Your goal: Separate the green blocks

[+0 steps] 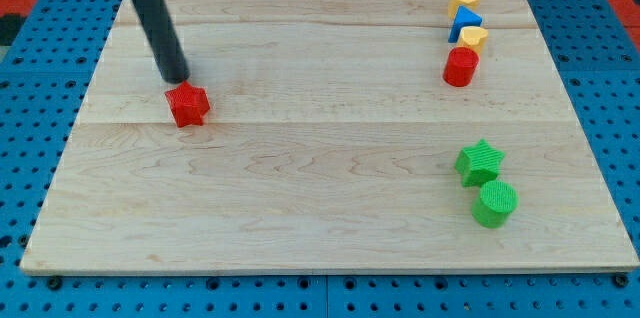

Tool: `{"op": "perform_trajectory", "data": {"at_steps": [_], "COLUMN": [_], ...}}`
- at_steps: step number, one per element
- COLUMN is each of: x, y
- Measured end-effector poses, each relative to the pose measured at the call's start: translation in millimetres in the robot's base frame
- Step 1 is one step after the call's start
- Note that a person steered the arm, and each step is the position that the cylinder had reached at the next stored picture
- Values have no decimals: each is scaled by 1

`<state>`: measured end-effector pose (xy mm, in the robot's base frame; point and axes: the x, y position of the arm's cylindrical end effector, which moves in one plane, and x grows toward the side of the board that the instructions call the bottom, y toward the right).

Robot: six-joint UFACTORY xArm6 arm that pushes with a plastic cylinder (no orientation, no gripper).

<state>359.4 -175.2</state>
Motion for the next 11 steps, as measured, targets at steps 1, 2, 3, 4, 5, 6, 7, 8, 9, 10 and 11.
{"op": "perform_trajectory", "data": {"at_steps": [1,2,3,4,5,6,7,8,9,10,11], "x": [2,29,45,96,142,148,137,144,172,178,156], "y": [-3,76,221,367,433,402,323,346,338,269,257]}}
